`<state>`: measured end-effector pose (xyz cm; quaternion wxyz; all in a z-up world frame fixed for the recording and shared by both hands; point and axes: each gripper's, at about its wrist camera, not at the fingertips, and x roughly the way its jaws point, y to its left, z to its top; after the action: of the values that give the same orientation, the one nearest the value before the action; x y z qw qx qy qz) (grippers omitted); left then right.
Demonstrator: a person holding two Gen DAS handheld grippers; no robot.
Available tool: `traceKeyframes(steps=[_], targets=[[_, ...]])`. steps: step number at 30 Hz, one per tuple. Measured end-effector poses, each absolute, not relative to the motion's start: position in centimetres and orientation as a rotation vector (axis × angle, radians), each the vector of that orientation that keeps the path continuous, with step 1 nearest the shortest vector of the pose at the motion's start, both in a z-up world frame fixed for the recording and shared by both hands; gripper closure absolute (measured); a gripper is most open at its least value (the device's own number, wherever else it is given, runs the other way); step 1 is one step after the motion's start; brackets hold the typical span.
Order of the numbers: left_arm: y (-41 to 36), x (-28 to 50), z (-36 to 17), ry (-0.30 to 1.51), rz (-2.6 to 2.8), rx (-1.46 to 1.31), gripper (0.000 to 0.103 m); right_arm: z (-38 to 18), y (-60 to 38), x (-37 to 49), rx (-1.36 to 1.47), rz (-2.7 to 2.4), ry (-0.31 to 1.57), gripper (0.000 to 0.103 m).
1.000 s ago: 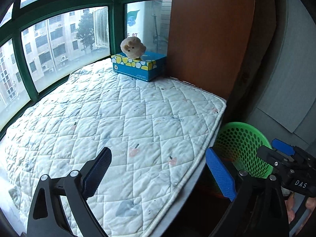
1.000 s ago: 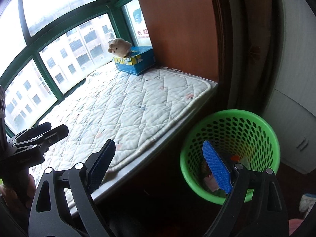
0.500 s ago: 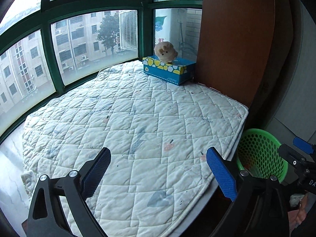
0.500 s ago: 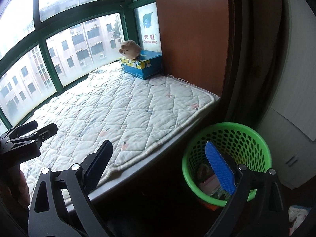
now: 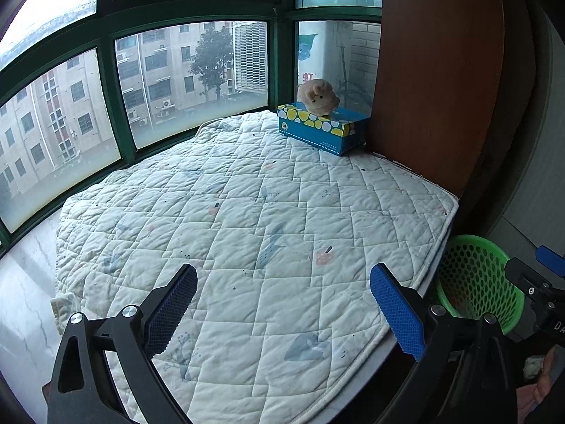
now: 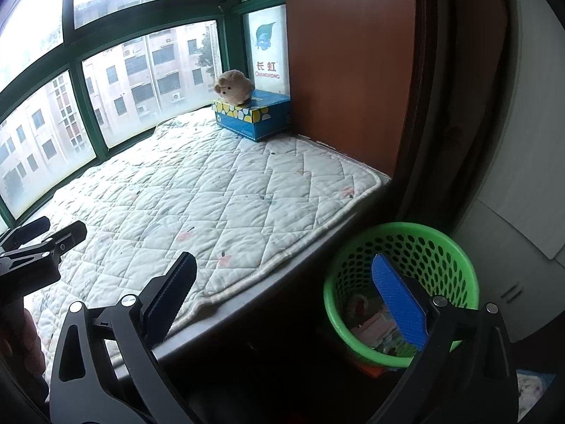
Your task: Collect trash
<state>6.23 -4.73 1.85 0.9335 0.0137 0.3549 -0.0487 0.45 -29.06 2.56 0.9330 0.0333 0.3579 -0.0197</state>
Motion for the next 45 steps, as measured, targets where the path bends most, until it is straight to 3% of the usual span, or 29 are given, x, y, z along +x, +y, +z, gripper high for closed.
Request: traceKeyframes(steps=[45], targets=[[-4.4, 5.1, 1.4, 0.730, -0.063, 0.025, 0.008, 2.2, -28.6, 0.5, 0.056, -0.053, 0.740, 0.005]])
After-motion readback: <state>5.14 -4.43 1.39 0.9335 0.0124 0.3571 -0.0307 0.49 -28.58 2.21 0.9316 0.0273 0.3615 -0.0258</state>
